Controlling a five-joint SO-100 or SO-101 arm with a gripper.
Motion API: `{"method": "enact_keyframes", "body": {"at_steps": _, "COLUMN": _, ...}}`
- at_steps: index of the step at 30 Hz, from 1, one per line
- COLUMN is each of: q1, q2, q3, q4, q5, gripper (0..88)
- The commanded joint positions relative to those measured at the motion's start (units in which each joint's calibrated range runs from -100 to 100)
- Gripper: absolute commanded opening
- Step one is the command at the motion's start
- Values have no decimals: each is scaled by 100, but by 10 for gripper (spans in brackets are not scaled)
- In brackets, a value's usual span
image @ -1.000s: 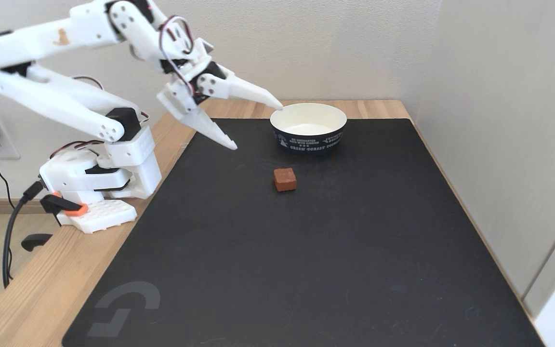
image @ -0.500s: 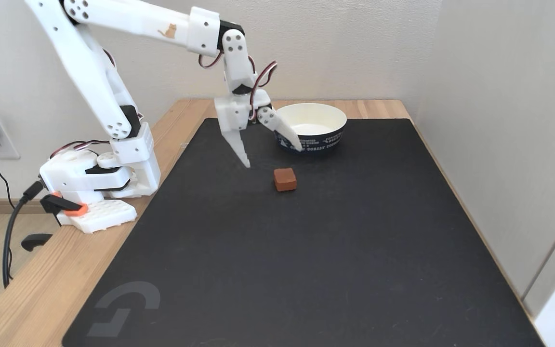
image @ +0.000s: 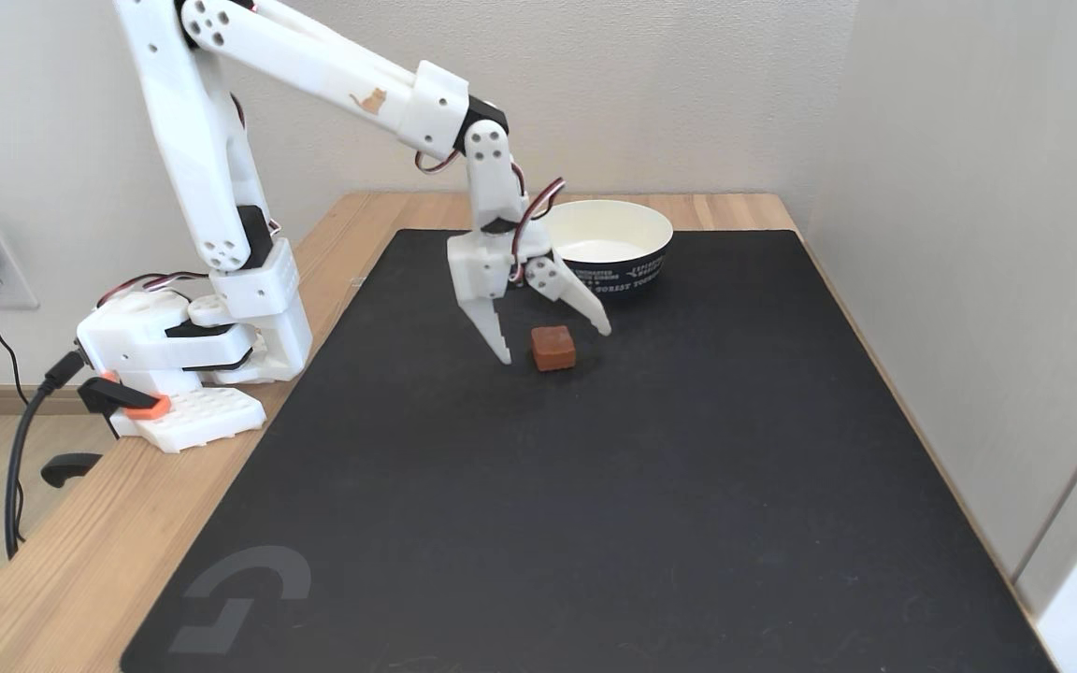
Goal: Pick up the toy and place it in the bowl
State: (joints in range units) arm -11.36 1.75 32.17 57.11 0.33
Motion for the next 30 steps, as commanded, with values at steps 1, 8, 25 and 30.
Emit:
{"method": "enact_keyframes", "body": {"at_steps": 1, "q1": 44, "q2": 254, "q3": -220, "q4": -123, "q5": -18, "gripper": 393}}
{"method": "enact_keyframes", "body": {"at_steps": 8, "q1": 178, "q2": 321, "q3": -220, "q4": -148, "q5": -23, "gripper": 17}}
{"method": "enact_keyframes", "body": {"at_steps": 25, "q1": -407, "q2": -1246, "q3": -1779, "q4": -665, "q5": -28, "gripper": 22}}
{"method": "enact_keyframes", "body": {"at_steps": 30, "q1": -1403, "q2": -1855, "q3": -995, "q4": -2282, "q5": -623, "gripper": 22}}
